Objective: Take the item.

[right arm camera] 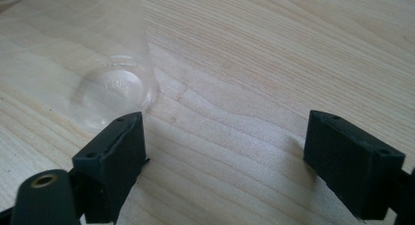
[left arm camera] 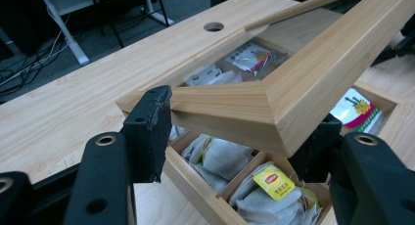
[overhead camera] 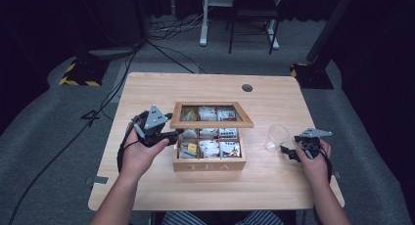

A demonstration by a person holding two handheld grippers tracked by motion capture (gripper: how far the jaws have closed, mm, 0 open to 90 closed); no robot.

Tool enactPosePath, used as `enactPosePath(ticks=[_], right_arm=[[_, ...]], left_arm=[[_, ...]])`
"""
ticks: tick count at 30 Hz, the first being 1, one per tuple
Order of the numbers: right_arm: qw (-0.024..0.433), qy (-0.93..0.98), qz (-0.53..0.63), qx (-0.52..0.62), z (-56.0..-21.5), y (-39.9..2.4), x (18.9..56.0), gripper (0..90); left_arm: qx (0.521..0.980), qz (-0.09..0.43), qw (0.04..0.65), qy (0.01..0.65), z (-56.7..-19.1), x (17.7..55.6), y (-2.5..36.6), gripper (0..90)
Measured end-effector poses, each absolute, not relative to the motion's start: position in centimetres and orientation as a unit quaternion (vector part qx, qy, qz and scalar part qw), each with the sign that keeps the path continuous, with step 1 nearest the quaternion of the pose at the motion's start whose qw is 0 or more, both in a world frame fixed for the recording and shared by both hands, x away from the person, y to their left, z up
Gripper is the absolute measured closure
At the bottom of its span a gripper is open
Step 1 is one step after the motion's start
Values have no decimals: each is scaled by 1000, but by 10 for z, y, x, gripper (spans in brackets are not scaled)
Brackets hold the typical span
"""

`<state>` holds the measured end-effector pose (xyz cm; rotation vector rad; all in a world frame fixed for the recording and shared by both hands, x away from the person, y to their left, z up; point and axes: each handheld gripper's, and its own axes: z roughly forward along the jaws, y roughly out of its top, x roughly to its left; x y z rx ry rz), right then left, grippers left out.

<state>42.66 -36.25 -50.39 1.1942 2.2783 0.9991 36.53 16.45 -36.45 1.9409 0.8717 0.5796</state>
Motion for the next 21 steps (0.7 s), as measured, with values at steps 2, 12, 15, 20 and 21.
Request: enactPosePath(ticks=[2,12,15,20,21], right_arm=[[189,811,355,425,-504,-363,427,160],[178,813,331,445,-496,-368,419,291],[176,811,331,450,-488,-368,415,310],[155,806,336,461,-473,-366,405,378],[146,806,338,464,-470,-366,403,388]], left_arm=[[786,237,449,354,-363,366,164,435],[781,249,449,356,-363,368,163,459],[782,249,448,355,-364,368,164,476],[778,245,455,357,-364,369,166,491],[778,247,454,357,-363,369,166,494]])
